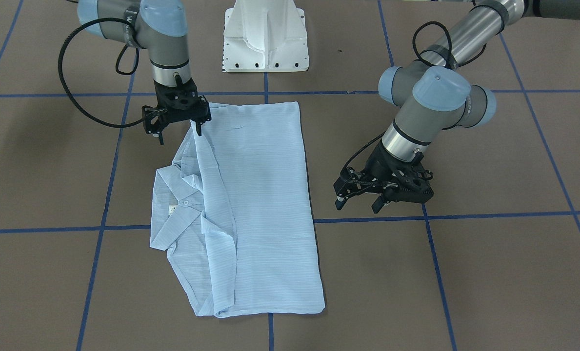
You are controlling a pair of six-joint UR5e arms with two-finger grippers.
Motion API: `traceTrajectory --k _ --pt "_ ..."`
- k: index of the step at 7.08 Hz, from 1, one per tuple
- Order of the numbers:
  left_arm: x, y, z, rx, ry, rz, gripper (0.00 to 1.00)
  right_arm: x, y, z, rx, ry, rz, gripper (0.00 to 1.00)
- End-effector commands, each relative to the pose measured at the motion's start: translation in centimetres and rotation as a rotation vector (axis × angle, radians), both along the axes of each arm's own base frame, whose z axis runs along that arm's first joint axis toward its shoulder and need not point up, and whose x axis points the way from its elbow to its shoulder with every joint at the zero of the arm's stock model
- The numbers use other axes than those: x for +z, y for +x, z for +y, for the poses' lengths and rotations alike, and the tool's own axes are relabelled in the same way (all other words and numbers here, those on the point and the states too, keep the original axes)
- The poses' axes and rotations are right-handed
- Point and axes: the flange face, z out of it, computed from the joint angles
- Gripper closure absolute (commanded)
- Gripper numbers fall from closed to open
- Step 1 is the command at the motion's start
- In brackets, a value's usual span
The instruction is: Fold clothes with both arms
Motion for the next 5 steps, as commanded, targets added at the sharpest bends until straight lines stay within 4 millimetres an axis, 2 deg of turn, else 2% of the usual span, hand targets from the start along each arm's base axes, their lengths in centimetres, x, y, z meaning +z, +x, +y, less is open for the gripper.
traceTrajectory --k 1,2,3,5 --pt "0.3 0.0 0.0 0.0 -0.001 -0.004 0.0 -0.6 -3.8 -3.2 0.018 -0.005 0.028 0.0" --pt "0.1 0.0 -0.1 -0.001 0.0 -0.001 0.0 -0.5 -4.9 -4.2 0.013 0.016 0.005 0.0" --pt "0.3 0.0 -0.1 0.0 -0.001 -0.004 0.0 0.8 -6.1 -4.7 0.012 0.015 0.004 0.0" --pt "0.3 0.1 -0.1 0.0 -0.002 -0.005 0.0 1.5 -6.1 -4.6 0.006 0.002 0.015 0.0"
